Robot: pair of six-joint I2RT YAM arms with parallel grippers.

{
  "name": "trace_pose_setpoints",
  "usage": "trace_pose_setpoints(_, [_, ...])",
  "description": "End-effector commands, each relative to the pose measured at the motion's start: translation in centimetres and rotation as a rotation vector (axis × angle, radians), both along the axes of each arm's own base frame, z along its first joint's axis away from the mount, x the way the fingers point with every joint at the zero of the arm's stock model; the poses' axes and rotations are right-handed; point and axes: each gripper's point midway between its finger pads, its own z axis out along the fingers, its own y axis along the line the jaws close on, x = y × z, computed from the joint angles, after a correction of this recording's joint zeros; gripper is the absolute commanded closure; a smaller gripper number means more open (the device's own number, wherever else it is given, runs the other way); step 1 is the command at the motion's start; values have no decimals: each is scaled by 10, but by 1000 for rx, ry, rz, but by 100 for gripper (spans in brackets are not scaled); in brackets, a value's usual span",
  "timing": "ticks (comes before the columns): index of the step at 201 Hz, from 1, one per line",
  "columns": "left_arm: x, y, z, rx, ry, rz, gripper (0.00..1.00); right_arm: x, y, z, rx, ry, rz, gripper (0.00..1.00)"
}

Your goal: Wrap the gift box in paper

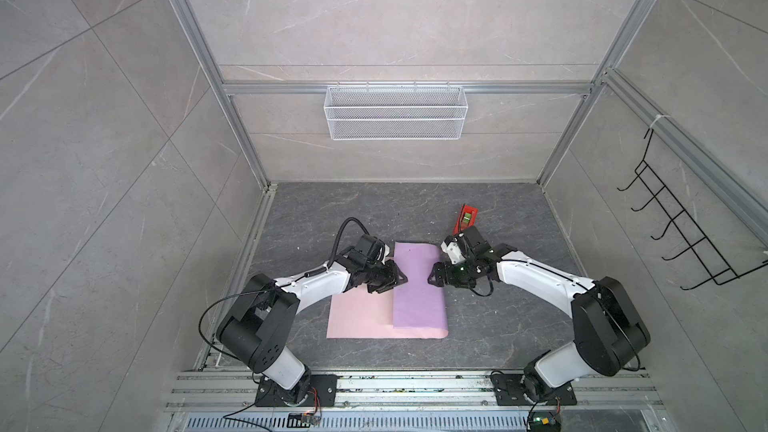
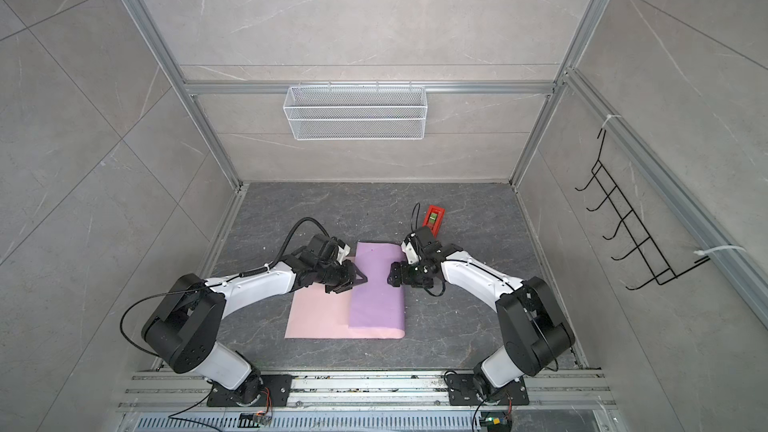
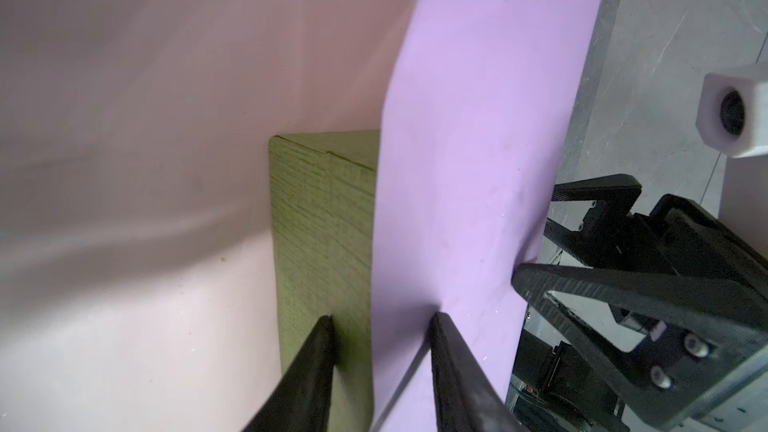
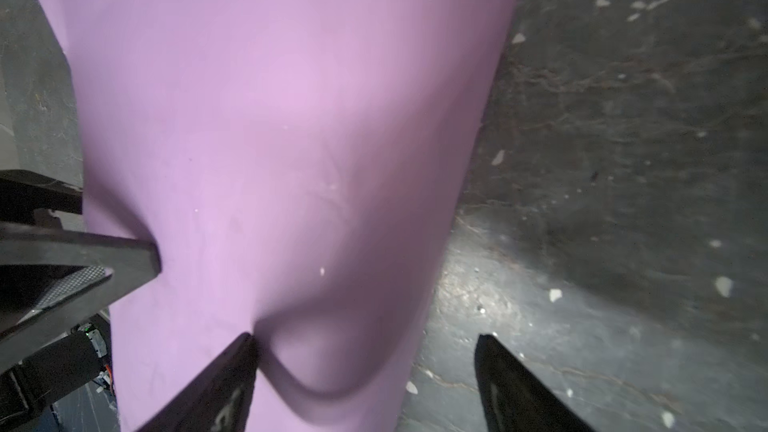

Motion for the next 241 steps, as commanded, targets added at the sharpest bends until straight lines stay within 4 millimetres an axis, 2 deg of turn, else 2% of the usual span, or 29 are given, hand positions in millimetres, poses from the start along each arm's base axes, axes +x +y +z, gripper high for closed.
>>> trace_pose_setpoints(1, [-9,9,-13,55,39,-3,67,-5,-10,6,-20,4,4,15])
trace_pose_setpoints(27, [-11,9,-12,53,40,-5,73,-4,-7,9,16,18,12,14])
trace_pose_setpoints(91, [-10,12,-17,44,53,7,83,2,4,-2,51,52,13,14])
trace_pose_setpoints(164, [-11,15,-20,54,57,6,84,-10,-12,-26,-41,88,16,15])
trace_pose_setpoints(183, [-10,13,-14,45,43,9,78,-11,-14,-28,-52,92,23,15])
trace_pose_setpoints(221, [4,5,13,-5,-15,25,52,-16,-20,-34,-84,102,46,16])
trace_pose_setpoints(241, [12,0,23,-21,-38,33,42,-18,-21,-35,-92,102,58,16])
